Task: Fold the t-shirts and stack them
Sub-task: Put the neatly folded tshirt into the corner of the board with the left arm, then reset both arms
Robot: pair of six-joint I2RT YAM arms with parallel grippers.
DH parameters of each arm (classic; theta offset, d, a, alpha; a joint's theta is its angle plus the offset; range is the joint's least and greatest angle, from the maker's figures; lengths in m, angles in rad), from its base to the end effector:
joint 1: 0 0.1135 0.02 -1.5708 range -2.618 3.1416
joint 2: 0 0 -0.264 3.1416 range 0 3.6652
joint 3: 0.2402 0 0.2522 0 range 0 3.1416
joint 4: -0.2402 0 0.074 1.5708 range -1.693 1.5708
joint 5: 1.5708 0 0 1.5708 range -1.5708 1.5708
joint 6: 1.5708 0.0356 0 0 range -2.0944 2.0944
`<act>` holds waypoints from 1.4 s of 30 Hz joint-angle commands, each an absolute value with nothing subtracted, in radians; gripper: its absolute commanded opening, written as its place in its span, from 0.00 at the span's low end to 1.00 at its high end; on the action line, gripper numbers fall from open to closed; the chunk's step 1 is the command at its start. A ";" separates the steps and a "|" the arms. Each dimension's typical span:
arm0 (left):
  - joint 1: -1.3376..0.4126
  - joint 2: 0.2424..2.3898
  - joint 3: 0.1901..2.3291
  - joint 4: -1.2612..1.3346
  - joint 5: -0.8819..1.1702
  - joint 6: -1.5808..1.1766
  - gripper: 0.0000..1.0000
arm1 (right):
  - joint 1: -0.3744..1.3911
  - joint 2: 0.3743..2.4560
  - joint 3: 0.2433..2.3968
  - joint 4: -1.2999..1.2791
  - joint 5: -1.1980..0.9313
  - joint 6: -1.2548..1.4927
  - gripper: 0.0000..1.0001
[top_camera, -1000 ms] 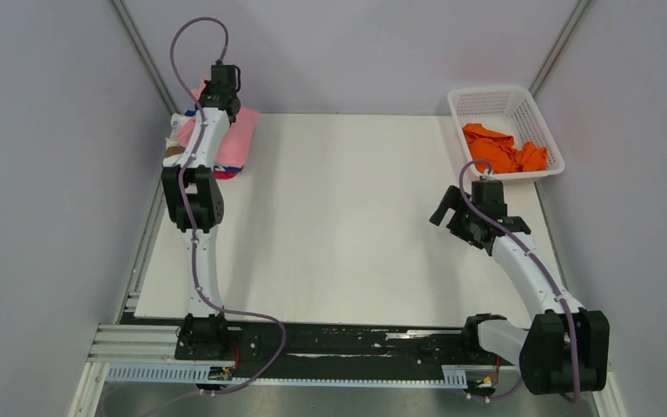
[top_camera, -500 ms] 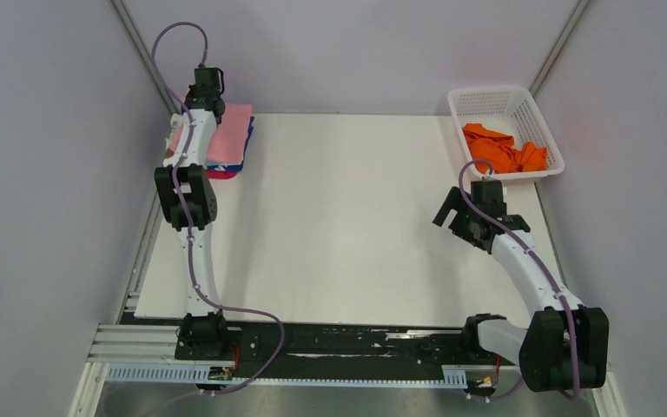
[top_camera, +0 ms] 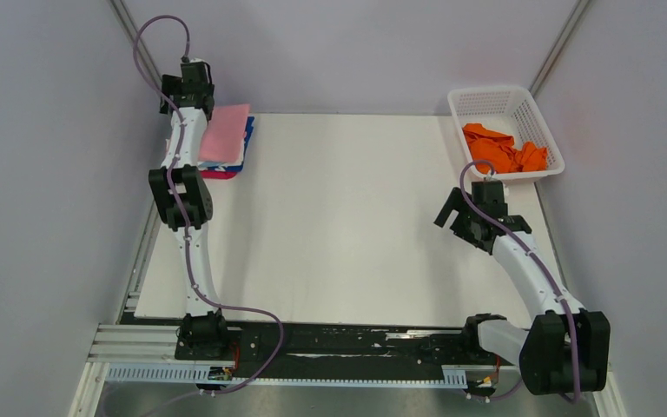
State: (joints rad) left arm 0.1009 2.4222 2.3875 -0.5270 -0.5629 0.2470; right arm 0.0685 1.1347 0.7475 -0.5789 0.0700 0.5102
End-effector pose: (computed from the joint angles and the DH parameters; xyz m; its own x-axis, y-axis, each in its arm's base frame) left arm 0.5489 0.0747 0.2835 -0.6445 0.1426 -0.7512 -0.3887 0.7849 0.4825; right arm 0.2199 0.0126 0.2258 -0.7302 0.4382 -0.5242 0.3759 0.8983 0.2274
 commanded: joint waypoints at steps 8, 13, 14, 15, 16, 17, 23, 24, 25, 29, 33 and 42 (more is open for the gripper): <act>0.106 2.203 2.321 -0.556 -0.431 0.025 1.00 | 0.065 1.082 0.794 -0.573 0.097 0.510 1.00; 0.105 1.994 2.026 -0.458 -0.231 -0.100 1.00 | 0.065 1.065 0.794 -0.567 0.075 0.513 1.00; 0.105 1.938 1.997 -0.457 -0.219 -0.144 1.00 | 0.066 1.058 0.790 -0.562 0.069 0.512 1.00; 0.105 1.909 1.934 -0.456 -0.197 -0.172 1.00 | 0.065 1.048 0.785 -0.556 0.063 0.512 1.00; 0.104 1.842 1.848 -0.440 -0.178 -0.222 1.00 | 0.065 1.041 0.780 -0.547 0.054 0.512 1.00; 0.100 1.807 1.801 -0.425 -0.138 -0.247 1.00 | 0.066 1.032 0.774 -0.536 0.046 0.514 1.00; -0.027 1.436 1.302 -0.263 -0.095 -0.408 1.00 | 0.066 0.970 0.732 -0.480 0.016 0.507 1.00; -0.079 1.357 1.199 -0.247 -0.108 -0.435 1.00 | 0.066 0.952 0.722 -0.471 -0.009 0.508 1.00; -0.105 1.321 1.147 -0.239 -0.124 -0.448 1.00 | 0.066 0.938 0.712 -0.462 -0.019 0.510 1.00; -0.261 1.131 0.880 -0.180 -0.160 -0.535 1.00 | 0.064 0.875 0.656 -0.415 -0.049 0.527 1.00; -0.430 1.088 0.766 -0.270 -0.235 -0.569 1.00 | 0.065 0.826 0.597 -0.381 -0.034 0.569 1.00; -0.524 1.029 0.718 -0.296 -0.289 -0.608 1.00 | 0.066 0.778 0.496 -0.316 -0.005 0.629 1.00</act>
